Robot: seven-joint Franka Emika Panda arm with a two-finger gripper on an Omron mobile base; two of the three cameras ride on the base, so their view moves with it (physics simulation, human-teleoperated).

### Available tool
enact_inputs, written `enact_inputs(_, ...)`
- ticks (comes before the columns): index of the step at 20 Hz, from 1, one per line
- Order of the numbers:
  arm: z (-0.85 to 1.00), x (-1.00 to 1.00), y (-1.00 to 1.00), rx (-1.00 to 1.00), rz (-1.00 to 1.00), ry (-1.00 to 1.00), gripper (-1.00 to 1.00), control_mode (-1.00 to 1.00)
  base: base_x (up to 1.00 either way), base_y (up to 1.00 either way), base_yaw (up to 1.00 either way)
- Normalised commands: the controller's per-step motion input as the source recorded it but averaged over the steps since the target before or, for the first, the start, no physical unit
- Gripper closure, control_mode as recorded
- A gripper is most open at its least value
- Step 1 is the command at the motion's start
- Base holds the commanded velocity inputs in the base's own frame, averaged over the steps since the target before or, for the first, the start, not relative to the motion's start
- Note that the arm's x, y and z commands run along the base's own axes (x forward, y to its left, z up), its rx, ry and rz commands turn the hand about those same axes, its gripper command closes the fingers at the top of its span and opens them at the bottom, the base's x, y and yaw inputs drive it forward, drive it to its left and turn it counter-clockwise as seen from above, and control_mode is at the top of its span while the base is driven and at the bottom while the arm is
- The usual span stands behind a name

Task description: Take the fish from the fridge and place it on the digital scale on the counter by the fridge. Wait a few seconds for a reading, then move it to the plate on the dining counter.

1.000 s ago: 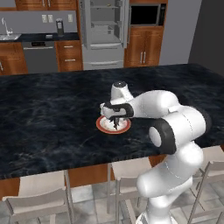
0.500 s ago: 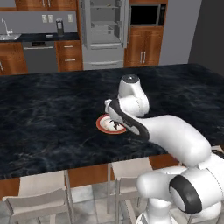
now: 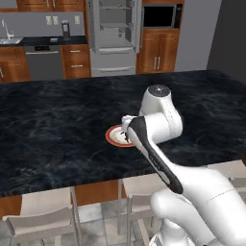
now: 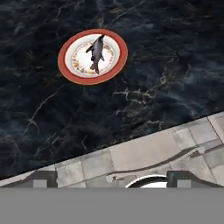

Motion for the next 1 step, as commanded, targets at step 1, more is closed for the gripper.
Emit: enact_inputs(1,0.01,-1.0,0.08,0.06,0.04,0.0,-1.0,-1.0,0.0,0.0,0.0)
